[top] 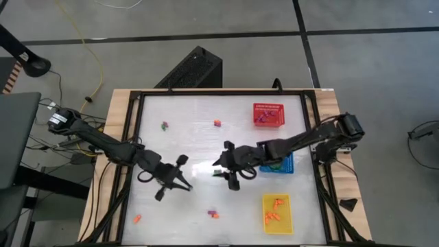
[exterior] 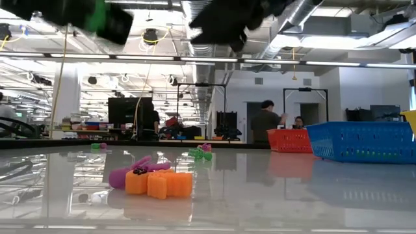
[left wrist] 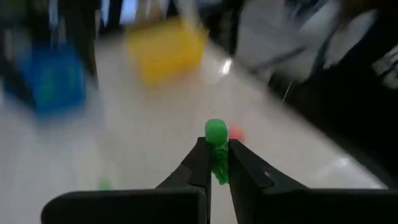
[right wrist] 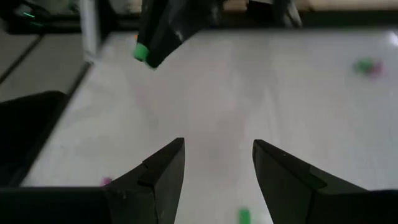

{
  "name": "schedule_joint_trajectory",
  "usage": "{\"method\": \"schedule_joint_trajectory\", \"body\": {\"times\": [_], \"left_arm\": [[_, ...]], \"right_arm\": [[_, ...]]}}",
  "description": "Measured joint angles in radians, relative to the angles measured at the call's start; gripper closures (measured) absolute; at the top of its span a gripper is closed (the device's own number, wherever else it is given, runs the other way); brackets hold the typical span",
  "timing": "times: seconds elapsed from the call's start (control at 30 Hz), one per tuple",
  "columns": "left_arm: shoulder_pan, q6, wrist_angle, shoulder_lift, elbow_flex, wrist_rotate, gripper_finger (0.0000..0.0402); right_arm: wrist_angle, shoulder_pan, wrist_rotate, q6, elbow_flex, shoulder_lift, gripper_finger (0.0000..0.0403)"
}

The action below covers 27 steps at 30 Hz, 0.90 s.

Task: Sort Halloween decoration
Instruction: Put the green skeleton toy into the blue basket

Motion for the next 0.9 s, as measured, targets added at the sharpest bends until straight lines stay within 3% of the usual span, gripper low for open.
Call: {"method": "schedule_joint_trajectory", "body": {"times": [0.13, 0.3, 0.47, 0.77, 0.9], "left_arm": [[0.0, 0.116, 0.174, 0.0, 0.002, 0.07, 0.0386], [0.0, 0.176, 0.267, 0.0, 0.002, 0.088, 0.0387], [-0.001, 0.175, 0.279, 0.009, 0.002, 0.119, 0.0387], [-0.001, 0.135, 0.316, 0.145, 0.002, 0.138, 0.0386], [0.004, 0.144, 0.319, 0.162, 0.002, 0.141, 0.0385]], "right_arm": [[0.139, 0.054, 0.0, -0.11, 0.0, 0.006, 0.0184], [0.284, 0.114, -0.001, -0.205, 0.0, 0.006, 0.0184], [0.394, 0.169, -0.001, -0.295, 0.0, 0.006, 0.0184], [0.525, 0.223, -0.008, -0.408, 0.0, 0.023, 0.0184], [0.561, 0.216, -0.087, -0.467, 0.0, 0.059, 0.0184]]}}
